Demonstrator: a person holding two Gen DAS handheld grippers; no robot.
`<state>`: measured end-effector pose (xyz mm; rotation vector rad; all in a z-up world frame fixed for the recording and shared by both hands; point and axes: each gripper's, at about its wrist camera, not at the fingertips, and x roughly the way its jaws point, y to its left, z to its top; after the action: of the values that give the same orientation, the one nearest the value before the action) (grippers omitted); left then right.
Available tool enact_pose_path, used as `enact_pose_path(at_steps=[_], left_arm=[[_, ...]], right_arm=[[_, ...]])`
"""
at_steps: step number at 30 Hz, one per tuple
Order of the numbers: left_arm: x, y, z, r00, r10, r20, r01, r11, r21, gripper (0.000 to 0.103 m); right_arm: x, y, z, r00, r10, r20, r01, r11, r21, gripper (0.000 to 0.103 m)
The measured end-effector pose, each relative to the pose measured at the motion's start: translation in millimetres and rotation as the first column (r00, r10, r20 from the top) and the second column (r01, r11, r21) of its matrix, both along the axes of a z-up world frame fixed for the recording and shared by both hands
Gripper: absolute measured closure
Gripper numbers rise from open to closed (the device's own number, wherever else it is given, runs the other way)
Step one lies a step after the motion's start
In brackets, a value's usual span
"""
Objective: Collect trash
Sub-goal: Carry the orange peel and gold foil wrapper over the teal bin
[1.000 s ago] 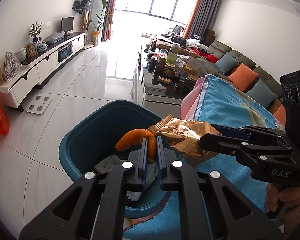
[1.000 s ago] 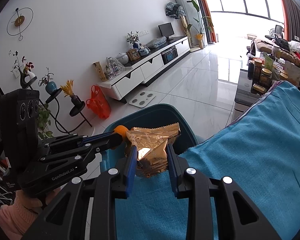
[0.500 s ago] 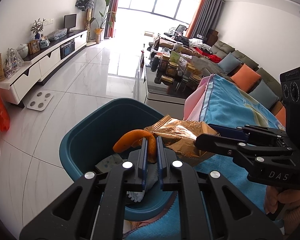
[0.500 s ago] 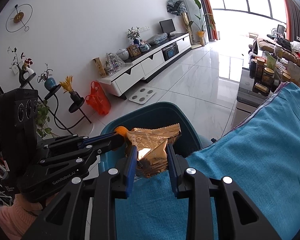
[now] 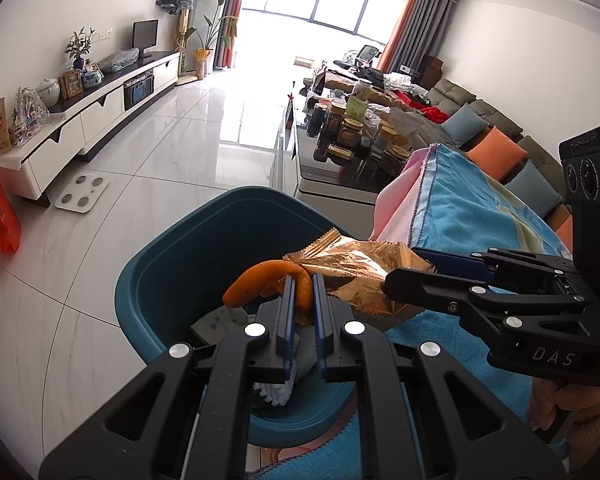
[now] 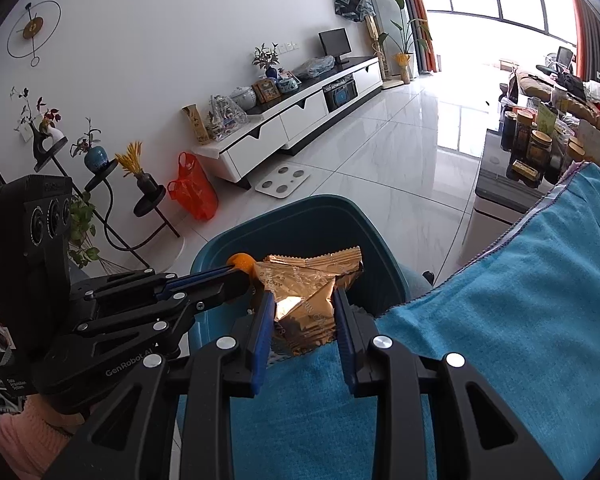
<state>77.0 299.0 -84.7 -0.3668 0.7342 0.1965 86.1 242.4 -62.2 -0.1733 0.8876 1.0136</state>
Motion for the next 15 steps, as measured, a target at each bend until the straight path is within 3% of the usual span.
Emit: enact_pose_path(at_steps=[15], left_arm=[[9, 5, -13, 1.0, 0.005, -0.03, -0.006, 1.0, -0.02, 0.094]], right_arm=[[9, 13, -6, 0.999, 0.002, -0.036, -0.003, 0.999, -0.039, 0.074]])
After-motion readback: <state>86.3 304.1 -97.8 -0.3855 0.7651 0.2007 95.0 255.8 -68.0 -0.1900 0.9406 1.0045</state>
